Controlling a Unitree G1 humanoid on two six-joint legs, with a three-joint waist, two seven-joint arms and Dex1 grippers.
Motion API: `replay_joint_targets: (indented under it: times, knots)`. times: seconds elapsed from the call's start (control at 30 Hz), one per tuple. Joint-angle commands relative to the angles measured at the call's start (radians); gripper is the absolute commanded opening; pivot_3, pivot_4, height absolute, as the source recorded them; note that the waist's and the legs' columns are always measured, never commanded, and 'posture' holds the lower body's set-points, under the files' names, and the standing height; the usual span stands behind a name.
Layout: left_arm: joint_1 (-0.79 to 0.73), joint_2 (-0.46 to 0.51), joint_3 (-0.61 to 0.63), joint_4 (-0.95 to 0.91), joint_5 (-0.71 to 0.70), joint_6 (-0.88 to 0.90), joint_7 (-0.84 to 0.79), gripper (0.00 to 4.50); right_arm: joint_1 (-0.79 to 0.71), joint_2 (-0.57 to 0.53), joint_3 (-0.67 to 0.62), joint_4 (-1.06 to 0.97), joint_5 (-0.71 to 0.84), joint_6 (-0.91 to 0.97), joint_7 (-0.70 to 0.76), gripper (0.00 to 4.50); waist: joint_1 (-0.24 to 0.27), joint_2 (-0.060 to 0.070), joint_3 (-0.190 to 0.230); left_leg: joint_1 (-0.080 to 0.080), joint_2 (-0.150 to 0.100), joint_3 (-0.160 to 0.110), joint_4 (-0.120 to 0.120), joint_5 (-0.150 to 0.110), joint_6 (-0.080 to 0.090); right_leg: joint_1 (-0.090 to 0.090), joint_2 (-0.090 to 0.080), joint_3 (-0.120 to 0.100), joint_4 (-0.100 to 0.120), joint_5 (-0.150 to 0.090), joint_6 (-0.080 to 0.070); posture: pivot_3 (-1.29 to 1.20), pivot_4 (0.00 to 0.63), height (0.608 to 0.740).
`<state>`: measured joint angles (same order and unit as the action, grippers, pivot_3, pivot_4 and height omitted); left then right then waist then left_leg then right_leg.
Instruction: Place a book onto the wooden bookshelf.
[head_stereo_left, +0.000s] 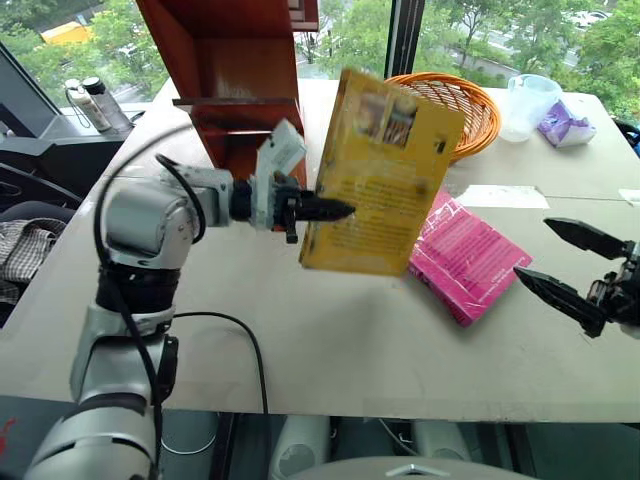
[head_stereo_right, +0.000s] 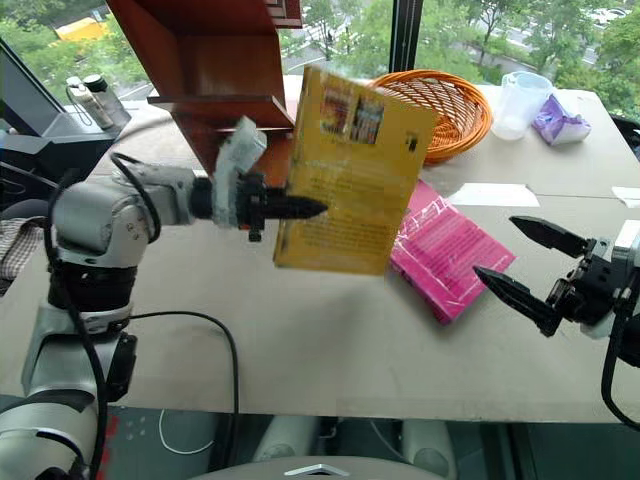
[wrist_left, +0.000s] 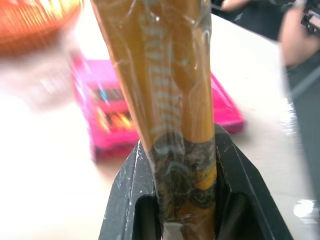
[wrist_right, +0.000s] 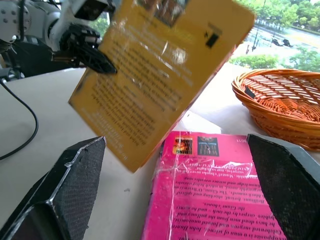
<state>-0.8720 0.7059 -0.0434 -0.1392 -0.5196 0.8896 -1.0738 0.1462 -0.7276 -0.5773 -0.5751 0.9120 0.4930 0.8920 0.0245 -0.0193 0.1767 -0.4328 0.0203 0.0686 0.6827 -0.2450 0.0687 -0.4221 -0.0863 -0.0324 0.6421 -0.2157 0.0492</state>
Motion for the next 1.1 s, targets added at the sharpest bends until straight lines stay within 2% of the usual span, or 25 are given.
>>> replay_joint_targets:
  times: [0.03, 0.1, 0.13, 0.23, 0.33, 0.5, 0.73, 0.93, 1.03, 1.07, 1.1]
  knots:
    - [-0.130, 0.061, -0.002, -0.054, 0.172, -0.237, 0.075, 0.51, -0.071, -0.004, 0.021, 0.059, -0.003, -0.038, 0.014, 4.50, 0.000, 0.000, 0.000, 0.000, 0.000, 0.000, 0.000, 0.000, 0.000, 0.000, 0.000, 0.000, 0.000, 0.000, 0.000, 0.00, 0.150, 0.733]
    - [-0.229, 0.105, -0.057, -0.021, 0.309, -0.404, 0.091, 0.51, -0.124, -0.006, 0.039, 0.100, -0.013, -0.052, 0.021, 4.50, -0.002, -0.001, 0.001, 0.000, -0.001, 0.001, 0.000, 0.000, 0.000, 0.000, 0.002, 0.000, 0.000, 0.000, 0.000, 0.00, 0.150, 0.733]
    - [-0.262, 0.119, -0.071, 0.003, 0.350, -0.463, 0.093, 0.51, -0.143, -0.006, 0.052, 0.108, -0.019, -0.056, 0.020, 4.50, -0.003, -0.001, 0.001, 0.000, -0.001, 0.002, 0.000, 0.000, 0.000, 0.000, 0.008, -0.001, -0.001, 0.000, 0.000, 0.00, 0.150, 0.733]
    - [-0.371, 0.166, -0.131, 0.107, 0.481, -0.599, 0.077, 0.51, -0.201, -0.001, 0.089, 0.139, -0.045, -0.078, 0.023, 4.50, -0.006, 0.000, 0.001, 0.001, -0.001, 0.003, 0.000, 0.000, 0.001, 0.000, 0.009, -0.001, -0.001, 0.000, 0.002, 0.00, 0.150, 0.733]
    - [-0.464, 0.240, -0.239, 0.262, 0.670, -0.664, 0.044, 0.51, -0.265, 0.007, 0.124, 0.190, -0.077, -0.116, 0.039, 4.50, -0.009, 0.001, 0.000, 0.001, -0.001, 0.004, 0.001, 0.000, 0.001, 0.000, 0.011, 0.000, 0.000, 0.001, 0.007, 0.00, 0.150, 0.733]
    - [-0.545, 0.289, -0.347, 0.459, 0.863, -0.735, -0.014, 0.51, -0.318, 0.014, 0.143, 0.235, -0.107, -0.160, 0.054, 4.50, -0.011, 0.001, 0.000, 0.002, 0.002, 0.004, 0.001, 0.000, 0.001, 0.000, 0.016, 0.001, 0.001, 0.000, 0.009, 0.00, 0.150, 0.733]
    - [-0.602, 0.275, -0.465, 0.749, 1.076, -0.871, -0.030, 0.51, -0.347, 0.026, 0.061, 0.190, -0.049, -0.190, 0.014, 4.50, -0.009, 0.000, 0.001, -0.001, 0.002, 0.005, 0.002, 0.000, 0.001, -0.001, 0.015, 0.001, 0.000, 0.001, 0.008, 0.00, 0.150, 0.733]
    - [-0.640, 0.218, -0.515, 0.975, 1.152, -1.003, 0.039, 0.51, -0.312, 0.026, 0.037, 0.112, -0.008, -0.177, -0.030, 4.50, -0.019, 0.000, 0.001, 0.003, 0.003, 0.005, 0.001, 0.000, 0.001, -0.001, 0.016, 0.002, 0.005, 0.000, 0.009, 0.00, 0.150, 0.733]
    - [-0.652, 0.202, -0.507, 1.023, 1.163, -1.032, 0.055, 0.51, -0.307, 0.023, 0.039, 0.098, 0.001, -0.174, -0.048, 4.50, -0.020, 0.000, 0.001, 0.007, 0.004, 0.006, 0.002, 0.000, 0.001, -0.001, 0.015, 0.003, 0.011, -0.001, 0.011, 0.00, 0.150, 0.733]
    - [-0.652, 0.204, -0.498, 1.021, 1.155, -1.035, 0.034, 1.48, -0.309, 0.020, 0.041, 0.095, 0.003, -0.172, -0.054, 4.50, -0.021, 0.000, 0.001, 0.008, 0.004, 0.006, 0.002, 0.000, 0.001, -0.001, 0.015, 0.004, 0.013, -0.001, 0.011, 0.00, 0.150, 0.733]
    - [-0.653, 0.205, -0.479, 1.010, 1.139, -1.034, 0.024, 1.83, -0.309, 0.018, 0.042, 0.092, 0.006, -0.170, -0.058, 4.50, -0.024, 0.000, 0.001, 0.009, 0.004, 0.007, 0.003, 0.000, 0.001, -0.001, 0.015, 0.005, 0.015, -0.002, 0.009, 0.00, 0.150, 0.733]
